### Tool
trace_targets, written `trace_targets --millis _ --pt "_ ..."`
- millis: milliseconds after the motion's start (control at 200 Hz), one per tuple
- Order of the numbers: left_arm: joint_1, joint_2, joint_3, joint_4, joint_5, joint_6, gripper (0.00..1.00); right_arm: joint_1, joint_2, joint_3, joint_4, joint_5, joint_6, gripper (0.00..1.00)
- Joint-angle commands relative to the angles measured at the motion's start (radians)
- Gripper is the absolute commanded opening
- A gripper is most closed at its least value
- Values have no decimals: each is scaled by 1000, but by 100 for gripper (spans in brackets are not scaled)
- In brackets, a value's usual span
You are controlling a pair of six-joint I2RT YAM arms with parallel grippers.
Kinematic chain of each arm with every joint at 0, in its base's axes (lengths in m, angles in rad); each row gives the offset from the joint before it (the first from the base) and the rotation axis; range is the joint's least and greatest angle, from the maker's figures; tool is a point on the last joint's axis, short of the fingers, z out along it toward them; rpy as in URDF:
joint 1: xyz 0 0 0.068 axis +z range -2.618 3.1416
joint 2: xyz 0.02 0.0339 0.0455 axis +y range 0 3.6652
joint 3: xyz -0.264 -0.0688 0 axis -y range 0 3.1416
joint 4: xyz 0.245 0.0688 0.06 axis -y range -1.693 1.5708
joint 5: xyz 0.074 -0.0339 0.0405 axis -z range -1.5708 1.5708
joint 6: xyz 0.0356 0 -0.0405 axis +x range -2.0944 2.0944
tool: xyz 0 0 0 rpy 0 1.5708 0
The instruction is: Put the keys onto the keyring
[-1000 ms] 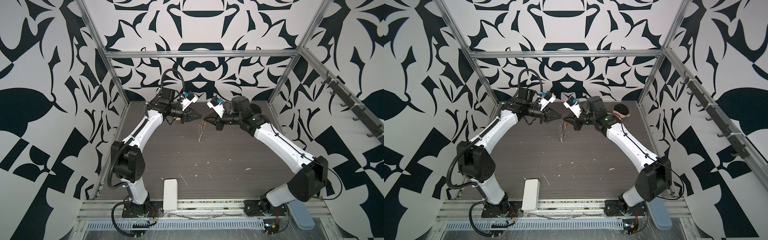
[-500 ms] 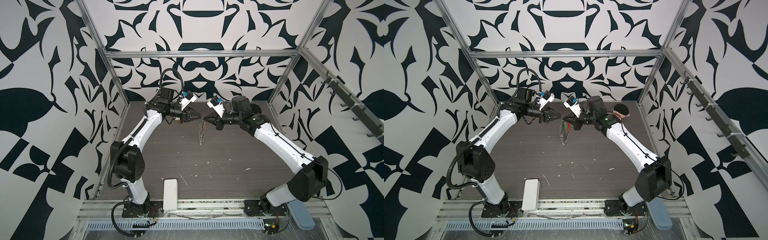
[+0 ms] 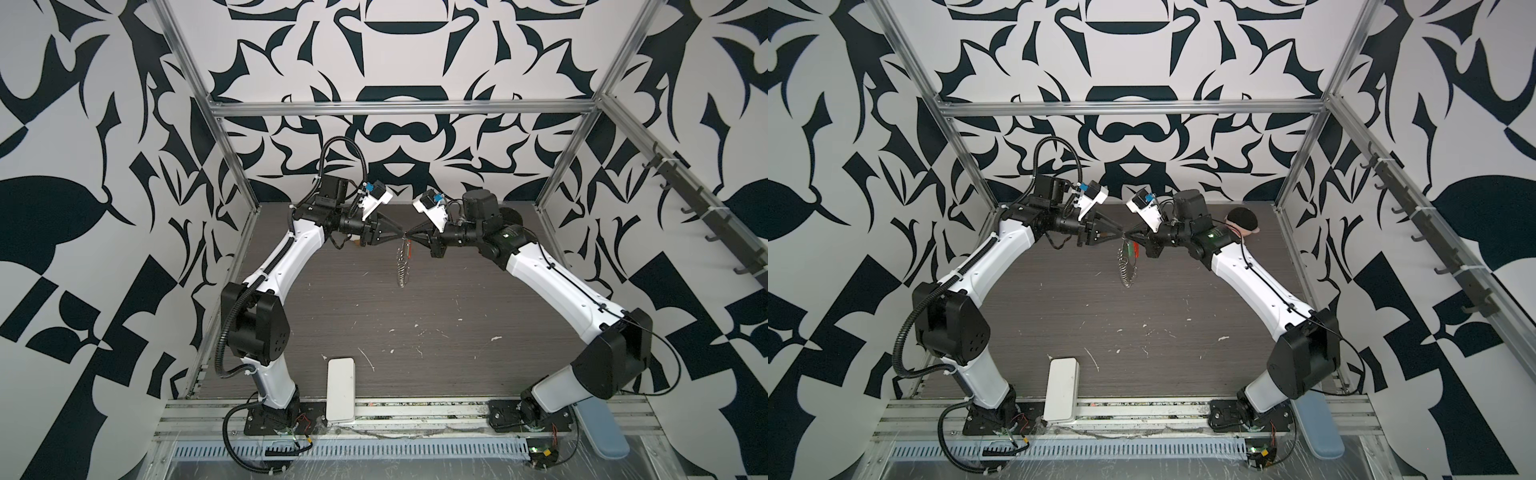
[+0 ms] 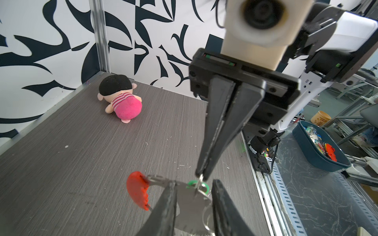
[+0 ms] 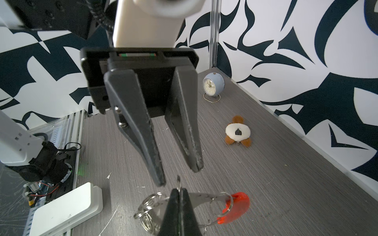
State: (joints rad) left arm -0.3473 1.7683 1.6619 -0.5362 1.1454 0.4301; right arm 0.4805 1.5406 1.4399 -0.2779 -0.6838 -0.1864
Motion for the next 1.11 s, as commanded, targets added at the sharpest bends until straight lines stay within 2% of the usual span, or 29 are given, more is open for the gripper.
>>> trace_targets --millis 0,110,255,485,810,890,1005,1100 --pt "0 -21 -11 -10 40 1 35 1 -7 60 59 -9 7 0" --pt "0 -23 -15 -4 39 0 35 1 -4 60 56 -2 4 0" --pt "-1 -10 -6 -6 42 -7 29 1 -15 55 71 -12 15 0" --pt "0 8 7 -4 34 -15 34 1 -23 57 71 -20 16 0" --pt "-4 17 0 9 28 -24 33 1 -25 60 87 -22 28 0" --pt "-5 16 -6 16 28 -24 28 1 -19 62 93 -29 39 0" --pt "-4 18 -5 20 30 -27 9 5 -12 64 94 -37 43 0" --pt "-5 21 -1 22 32 -32 7 7 -11 63 93 -37 42 0"
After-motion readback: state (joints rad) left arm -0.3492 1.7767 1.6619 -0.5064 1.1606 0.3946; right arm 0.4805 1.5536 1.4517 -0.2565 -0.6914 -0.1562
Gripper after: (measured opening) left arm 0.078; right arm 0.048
